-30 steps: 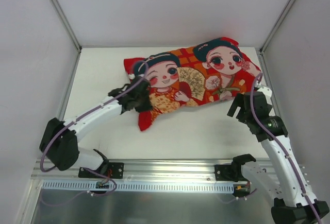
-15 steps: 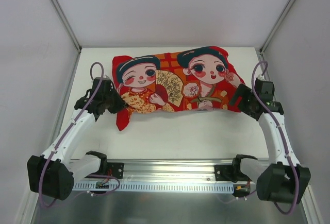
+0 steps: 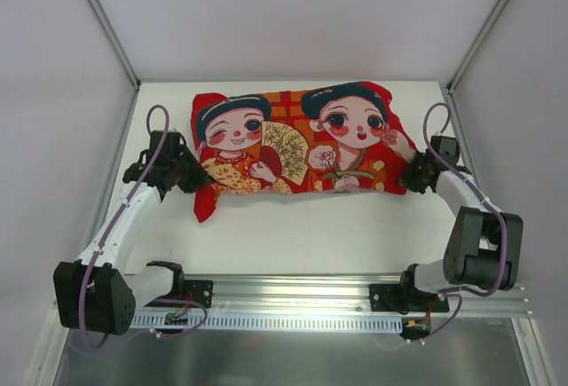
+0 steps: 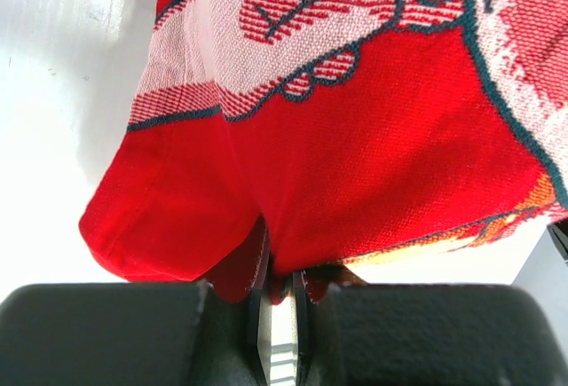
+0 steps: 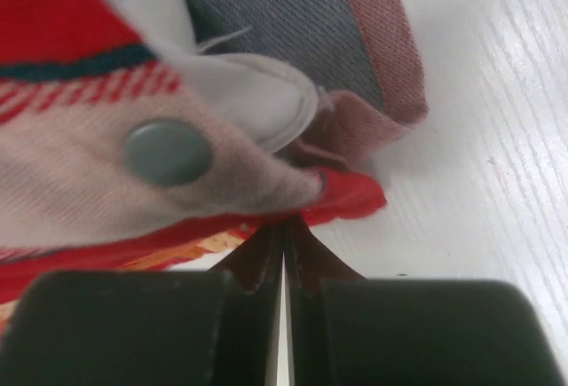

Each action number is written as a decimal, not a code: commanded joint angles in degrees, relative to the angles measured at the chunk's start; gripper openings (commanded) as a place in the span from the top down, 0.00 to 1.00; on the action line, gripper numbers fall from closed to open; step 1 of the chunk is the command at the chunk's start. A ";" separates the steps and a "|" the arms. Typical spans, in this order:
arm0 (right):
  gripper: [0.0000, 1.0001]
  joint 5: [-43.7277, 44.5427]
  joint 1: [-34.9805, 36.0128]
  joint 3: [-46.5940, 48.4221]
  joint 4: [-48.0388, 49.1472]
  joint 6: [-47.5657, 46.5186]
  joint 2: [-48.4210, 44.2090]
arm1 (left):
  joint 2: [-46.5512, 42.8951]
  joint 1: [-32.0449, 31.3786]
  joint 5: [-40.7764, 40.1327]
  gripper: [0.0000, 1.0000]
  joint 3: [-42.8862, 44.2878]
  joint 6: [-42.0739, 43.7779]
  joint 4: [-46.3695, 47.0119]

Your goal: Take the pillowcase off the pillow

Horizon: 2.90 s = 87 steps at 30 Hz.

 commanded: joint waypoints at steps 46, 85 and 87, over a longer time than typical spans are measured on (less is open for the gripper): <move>0.03 -17.44 -1.09 -5.78 24.05 -3.73 -2.39 | -1.15 3.78 -0.64 1.00 29.14 5.81 -10.17; 0.99 -20.51 0.23 36.21 -21.28 -5.47 -48.86 | -4.05 5.89 -14.25 1.00 56.91 10.82 -18.25; 0.99 -20.78 0.67 36.31 -21.55 -4.42 -49.74 | -2.91 5.89 -16.45 1.00 59.19 11.87 -18.34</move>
